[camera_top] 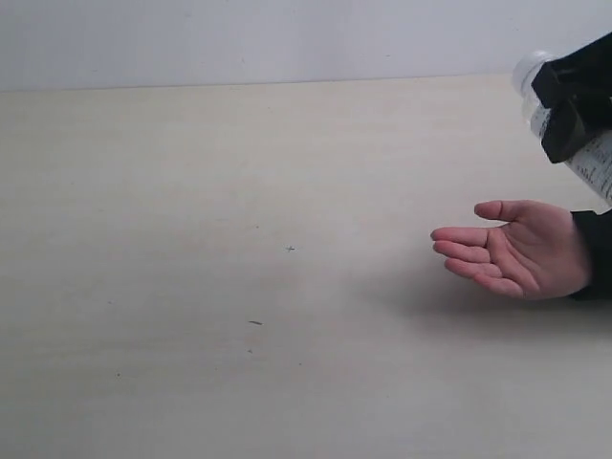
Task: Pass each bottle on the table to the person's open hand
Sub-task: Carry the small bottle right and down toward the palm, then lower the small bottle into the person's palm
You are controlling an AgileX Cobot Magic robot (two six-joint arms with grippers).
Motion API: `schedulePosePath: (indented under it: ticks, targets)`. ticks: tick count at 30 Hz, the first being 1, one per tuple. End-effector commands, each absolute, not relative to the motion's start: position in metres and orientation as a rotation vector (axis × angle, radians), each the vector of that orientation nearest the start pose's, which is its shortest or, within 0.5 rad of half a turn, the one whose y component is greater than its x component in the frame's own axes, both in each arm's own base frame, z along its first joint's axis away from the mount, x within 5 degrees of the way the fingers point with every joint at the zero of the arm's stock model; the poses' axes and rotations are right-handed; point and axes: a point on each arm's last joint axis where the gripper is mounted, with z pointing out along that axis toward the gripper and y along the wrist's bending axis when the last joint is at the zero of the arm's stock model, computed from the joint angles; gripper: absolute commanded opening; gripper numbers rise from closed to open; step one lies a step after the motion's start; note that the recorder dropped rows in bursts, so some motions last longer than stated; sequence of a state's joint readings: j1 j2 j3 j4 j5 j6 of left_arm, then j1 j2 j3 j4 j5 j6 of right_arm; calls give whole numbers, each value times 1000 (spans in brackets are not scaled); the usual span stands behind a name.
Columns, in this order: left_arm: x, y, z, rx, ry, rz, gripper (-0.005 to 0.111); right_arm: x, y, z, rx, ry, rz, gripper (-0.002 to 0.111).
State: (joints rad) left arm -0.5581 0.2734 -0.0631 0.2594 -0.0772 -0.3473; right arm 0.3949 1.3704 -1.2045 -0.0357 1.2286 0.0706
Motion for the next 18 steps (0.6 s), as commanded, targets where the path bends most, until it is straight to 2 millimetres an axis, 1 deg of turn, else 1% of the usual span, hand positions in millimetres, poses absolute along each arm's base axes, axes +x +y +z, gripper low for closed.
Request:
schedulePosePath:
  ticks: [1,6,13,18]
  targets:
    - [67,-44,222,397,1586,-512,0,234,95,313,-461,2868,49,0]
    - [67,-44,222,397,1586,-512,0,231,94,300,-436,2901,42,0]
    - [67,-44,222,397,1586,-512,0,234,96,275,-373,2835,79,0]
    - [67,-44,222,397,1586,-512,0,235,96,257,-362,2782,101,0]
